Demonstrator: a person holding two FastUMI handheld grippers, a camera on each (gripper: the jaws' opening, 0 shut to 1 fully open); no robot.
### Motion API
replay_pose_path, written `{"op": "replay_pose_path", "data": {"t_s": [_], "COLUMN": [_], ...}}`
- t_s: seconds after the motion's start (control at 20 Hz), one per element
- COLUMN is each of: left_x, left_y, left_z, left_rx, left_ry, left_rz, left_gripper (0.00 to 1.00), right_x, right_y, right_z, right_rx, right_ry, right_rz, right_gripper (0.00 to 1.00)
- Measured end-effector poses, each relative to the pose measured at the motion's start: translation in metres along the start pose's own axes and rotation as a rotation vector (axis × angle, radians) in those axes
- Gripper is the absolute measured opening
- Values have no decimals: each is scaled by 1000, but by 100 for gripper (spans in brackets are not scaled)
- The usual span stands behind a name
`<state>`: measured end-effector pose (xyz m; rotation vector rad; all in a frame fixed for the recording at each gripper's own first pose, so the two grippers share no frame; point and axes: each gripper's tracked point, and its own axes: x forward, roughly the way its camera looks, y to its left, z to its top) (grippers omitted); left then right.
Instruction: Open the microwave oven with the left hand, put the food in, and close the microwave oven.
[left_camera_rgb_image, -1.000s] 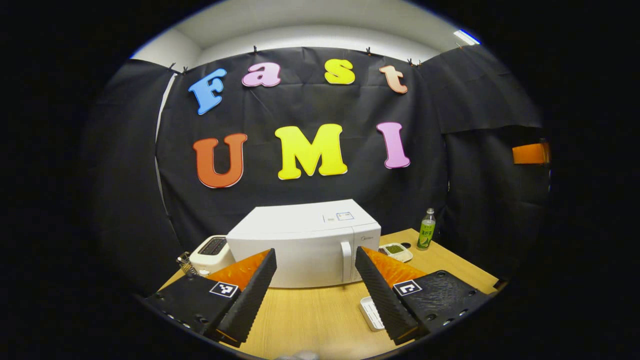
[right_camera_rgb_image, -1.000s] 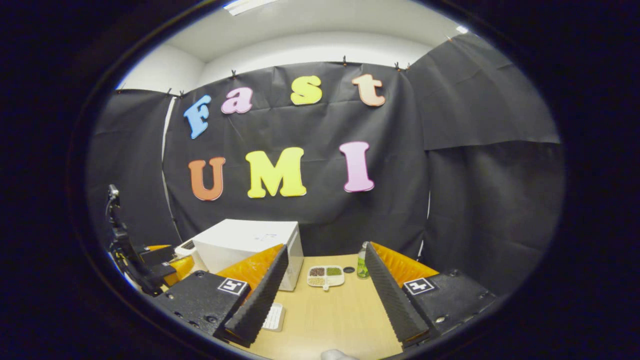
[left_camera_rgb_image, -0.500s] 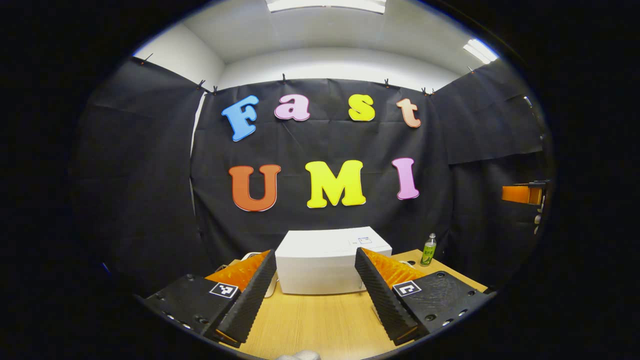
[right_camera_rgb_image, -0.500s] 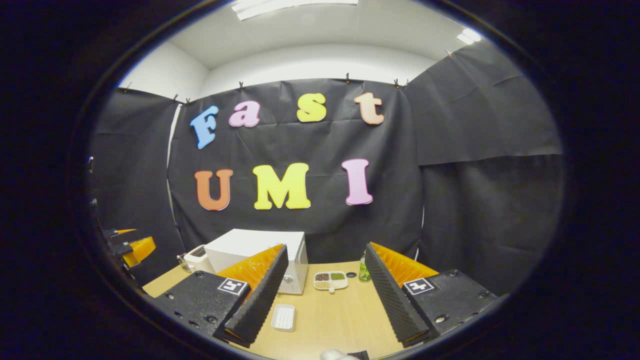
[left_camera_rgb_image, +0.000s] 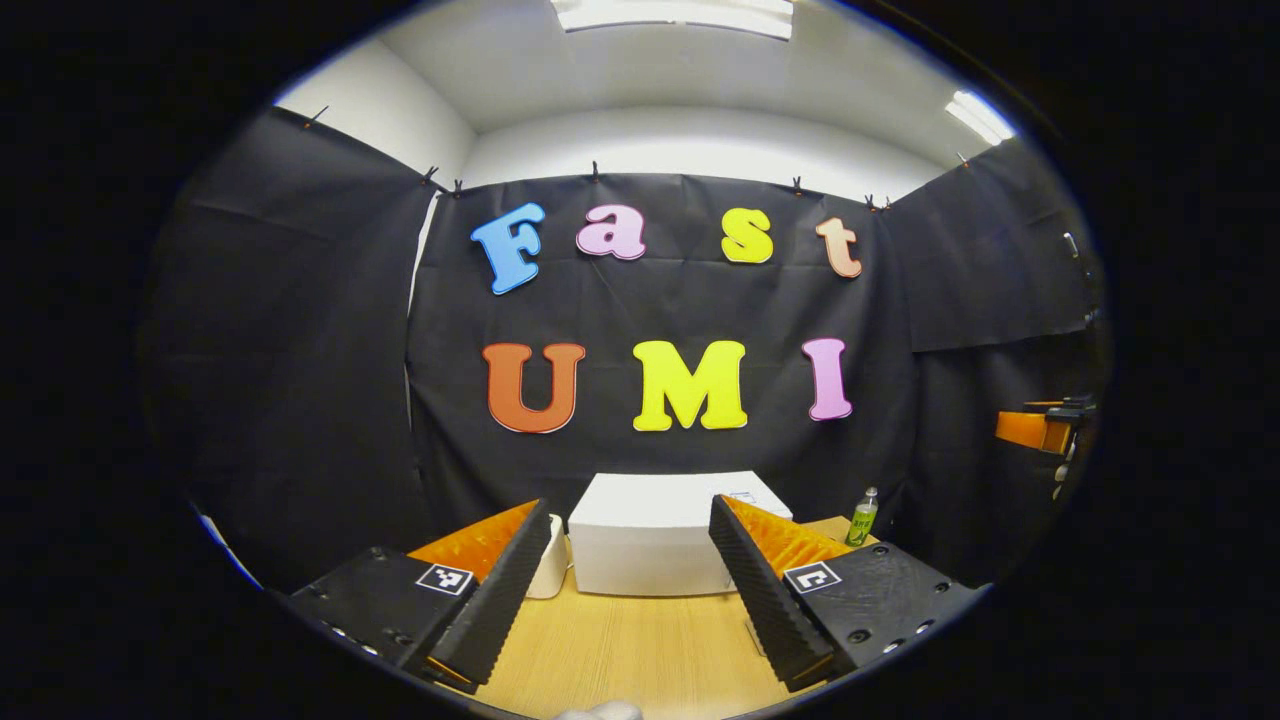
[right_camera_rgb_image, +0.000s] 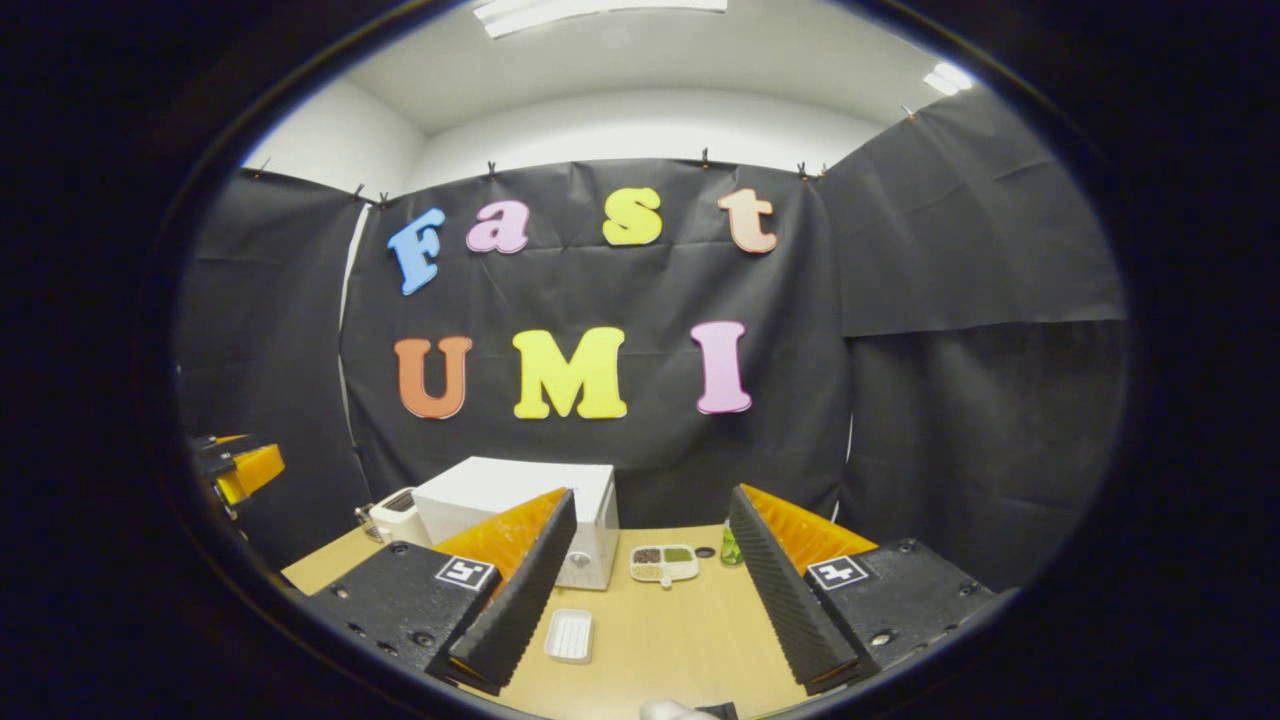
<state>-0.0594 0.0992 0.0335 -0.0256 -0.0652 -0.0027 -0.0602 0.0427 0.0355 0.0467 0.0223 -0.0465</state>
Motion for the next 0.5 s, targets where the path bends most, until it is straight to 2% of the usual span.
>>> {"op": "replay_pose_path", "data": {"t_s": [0.25, 0.3, 0.35, 0.4, 0.5], "left_x": [5, 6, 7, 8, 8], "left_y": [-6, -7, -9, -10, -13], "left_z": [2, 2, 3, 4, 6], "left_rx": [4, 3, 2, 5, 9], "left_ry": [-2, -1, -5, -8, -12], "left_rz": [-10, -12, -16, -18, -25], "left_gripper": [97, 97, 97, 97, 97], "right_x": [4, 5, 4, 4, 4], "right_y": [2, 3, 4, 4, 5], "right_z": [-1, -2, -2, -1, -1], "right_rx": [1, -1, 1, 5, 13], "right_ry": [4, 8, 9, 9, 7], "right_rz": [8, 9, 9, 10, 14], "right_gripper": [99, 92, 99, 92, 92]}}
